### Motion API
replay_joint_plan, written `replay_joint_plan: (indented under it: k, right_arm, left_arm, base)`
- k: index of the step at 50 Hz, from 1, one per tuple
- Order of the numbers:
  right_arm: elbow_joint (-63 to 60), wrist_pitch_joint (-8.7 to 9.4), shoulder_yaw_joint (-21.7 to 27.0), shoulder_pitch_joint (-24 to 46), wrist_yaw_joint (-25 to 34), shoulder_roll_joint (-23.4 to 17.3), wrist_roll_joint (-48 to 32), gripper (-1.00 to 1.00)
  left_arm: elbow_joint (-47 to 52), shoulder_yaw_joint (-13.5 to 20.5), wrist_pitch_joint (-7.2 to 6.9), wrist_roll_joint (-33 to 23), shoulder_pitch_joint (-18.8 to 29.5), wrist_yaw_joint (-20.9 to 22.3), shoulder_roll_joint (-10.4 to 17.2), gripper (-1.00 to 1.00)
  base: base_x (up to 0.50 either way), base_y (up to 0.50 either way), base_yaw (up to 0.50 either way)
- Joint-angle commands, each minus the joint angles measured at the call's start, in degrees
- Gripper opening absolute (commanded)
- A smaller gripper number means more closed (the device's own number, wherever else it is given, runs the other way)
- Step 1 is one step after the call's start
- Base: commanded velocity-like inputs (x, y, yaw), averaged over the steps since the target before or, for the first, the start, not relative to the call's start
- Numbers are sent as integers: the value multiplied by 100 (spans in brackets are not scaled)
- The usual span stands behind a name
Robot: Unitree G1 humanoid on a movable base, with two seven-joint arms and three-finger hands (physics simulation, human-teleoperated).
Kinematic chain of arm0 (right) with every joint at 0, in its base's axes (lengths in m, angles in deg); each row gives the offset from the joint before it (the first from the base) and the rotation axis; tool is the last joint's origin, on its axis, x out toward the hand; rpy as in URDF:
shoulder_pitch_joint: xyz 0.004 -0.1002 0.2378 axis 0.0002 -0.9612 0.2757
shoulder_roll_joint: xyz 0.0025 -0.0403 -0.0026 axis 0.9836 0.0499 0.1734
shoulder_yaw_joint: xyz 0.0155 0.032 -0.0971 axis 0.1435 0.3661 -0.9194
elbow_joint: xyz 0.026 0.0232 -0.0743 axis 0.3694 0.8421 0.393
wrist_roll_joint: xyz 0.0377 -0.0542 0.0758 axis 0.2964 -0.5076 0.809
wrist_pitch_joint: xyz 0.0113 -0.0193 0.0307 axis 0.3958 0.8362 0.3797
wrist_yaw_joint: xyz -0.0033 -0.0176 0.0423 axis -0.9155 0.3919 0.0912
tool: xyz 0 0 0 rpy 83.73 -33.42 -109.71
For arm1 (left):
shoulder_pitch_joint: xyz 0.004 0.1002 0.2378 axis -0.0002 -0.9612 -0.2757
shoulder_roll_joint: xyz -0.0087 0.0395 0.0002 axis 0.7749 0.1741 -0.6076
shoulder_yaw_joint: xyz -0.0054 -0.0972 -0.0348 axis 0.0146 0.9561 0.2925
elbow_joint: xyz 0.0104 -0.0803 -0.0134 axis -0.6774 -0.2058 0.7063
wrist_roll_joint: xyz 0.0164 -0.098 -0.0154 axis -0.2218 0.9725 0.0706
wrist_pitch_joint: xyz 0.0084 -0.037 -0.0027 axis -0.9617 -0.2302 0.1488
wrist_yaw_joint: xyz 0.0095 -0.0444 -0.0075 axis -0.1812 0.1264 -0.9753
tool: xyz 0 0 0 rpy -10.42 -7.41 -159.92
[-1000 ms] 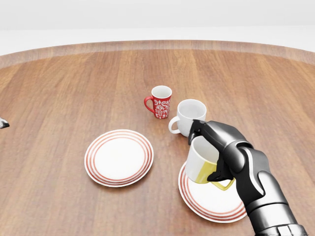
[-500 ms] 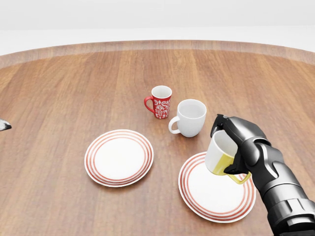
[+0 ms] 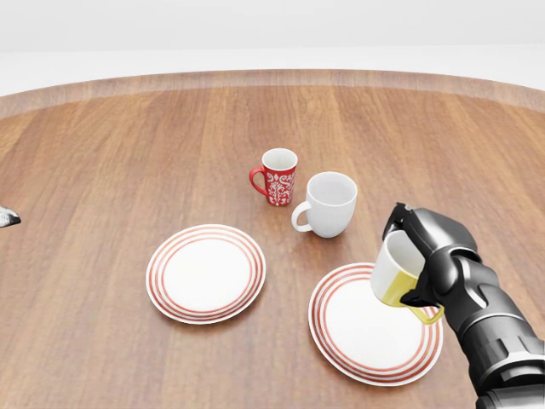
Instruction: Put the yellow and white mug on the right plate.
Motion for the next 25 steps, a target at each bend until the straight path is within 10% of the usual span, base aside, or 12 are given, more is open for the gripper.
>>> replay_joint_plan:
  k: [1, 25]
  right_arm:
    - [296, 0, 52, 6, -593, -19, -420, -100]
    - [496, 0, 123, -170, -1180, 51, -315, -100]
  left_arm:
    - [-16, -18, 0, -23, -22, 13, -17, 100]
    - [18, -34, 0, -35, -14, 17, -37, 100]
  base:
    - [0, 0, 0]
    - [0, 0, 0]
